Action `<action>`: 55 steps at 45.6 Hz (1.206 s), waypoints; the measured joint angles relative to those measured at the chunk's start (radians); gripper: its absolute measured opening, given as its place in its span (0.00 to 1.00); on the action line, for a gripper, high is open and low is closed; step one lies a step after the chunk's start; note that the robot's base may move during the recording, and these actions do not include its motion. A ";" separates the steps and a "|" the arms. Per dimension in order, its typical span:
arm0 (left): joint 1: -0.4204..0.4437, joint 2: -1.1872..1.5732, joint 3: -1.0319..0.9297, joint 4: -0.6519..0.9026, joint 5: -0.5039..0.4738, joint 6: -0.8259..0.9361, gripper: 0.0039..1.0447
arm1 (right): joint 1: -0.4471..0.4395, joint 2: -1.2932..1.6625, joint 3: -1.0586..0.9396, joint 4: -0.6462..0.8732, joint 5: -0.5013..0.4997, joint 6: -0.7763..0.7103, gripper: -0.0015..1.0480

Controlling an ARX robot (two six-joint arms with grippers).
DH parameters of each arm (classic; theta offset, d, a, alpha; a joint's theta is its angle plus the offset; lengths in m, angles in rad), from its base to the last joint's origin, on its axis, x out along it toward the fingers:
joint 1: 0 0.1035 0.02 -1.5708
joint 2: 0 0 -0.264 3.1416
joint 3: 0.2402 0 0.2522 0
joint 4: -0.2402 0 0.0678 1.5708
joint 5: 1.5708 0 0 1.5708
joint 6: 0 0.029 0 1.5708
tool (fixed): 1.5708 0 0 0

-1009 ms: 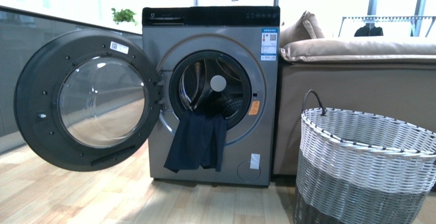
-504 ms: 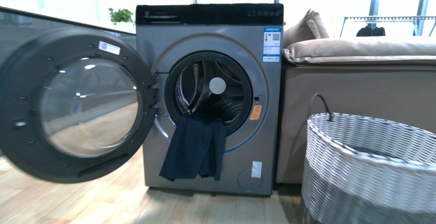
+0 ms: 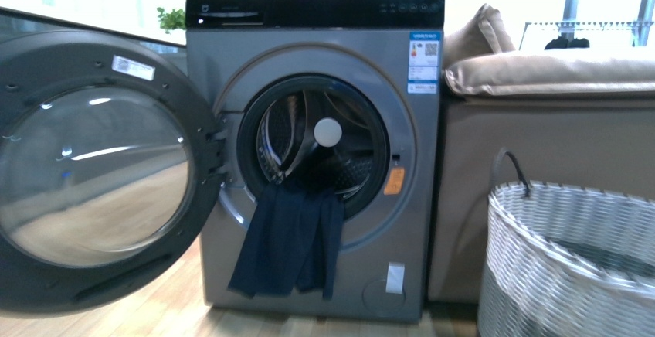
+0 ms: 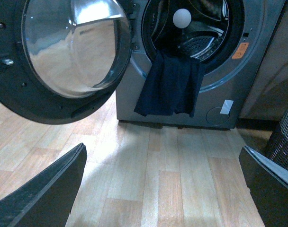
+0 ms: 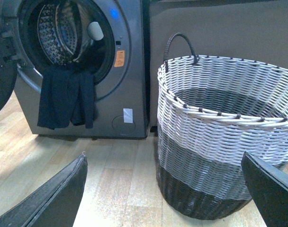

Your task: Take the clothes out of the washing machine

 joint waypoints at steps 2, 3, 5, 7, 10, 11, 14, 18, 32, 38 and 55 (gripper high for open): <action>0.000 0.000 0.000 0.000 -0.001 0.000 0.94 | 0.000 0.000 0.000 0.000 0.001 0.000 0.93; 0.000 0.000 0.000 0.000 -0.001 0.000 0.94 | 0.000 0.000 0.000 0.000 0.000 0.000 0.93; 0.000 -0.001 0.000 0.000 -0.003 0.000 0.94 | 0.000 0.000 0.000 0.001 0.000 0.000 0.93; 0.000 0.001 0.000 0.000 -0.001 0.000 0.94 | 0.000 0.001 0.000 0.000 0.000 0.000 0.93; 0.000 -0.001 0.000 0.000 -0.002 0.000 0.94 | 0.000 0.000 0.000 0.000 0.000 -0.001 0.93; 0.000 0.001 0.000 0.000 -0.001 0.000 0.94 | 0.000 0.000 0.000 0.000 0.001 0.000 0.93; 0.000 -0.001 0.000 0.000 -0.002 0.000 0.94 | 0.000 0.000 0.000 0.000 0.000 0.000 0.93; 0.000 0.001 0.000 0.000 -0.004 0.000 0.94 | 0.000 0.000 0.000 0.000 -0.002 -0.001 0.93; 0.000 -0.001 0.000 -0.001 -0.001 -0.001 0.94 | 0.000 0.000 0.000 0.000 0.000 -0.001 0.93; 0.000 -0.002 0.000 -0.001 -0.002 0.000 0.94 | 0.000 0.000 0.000 0.000 0.000 -0.001 0.93; 0.000 -0.002 0.000 -0.002 0.000 0.000 0.94 | 0.000 0.000 0.000 0.000 0.000 -0.001 0.93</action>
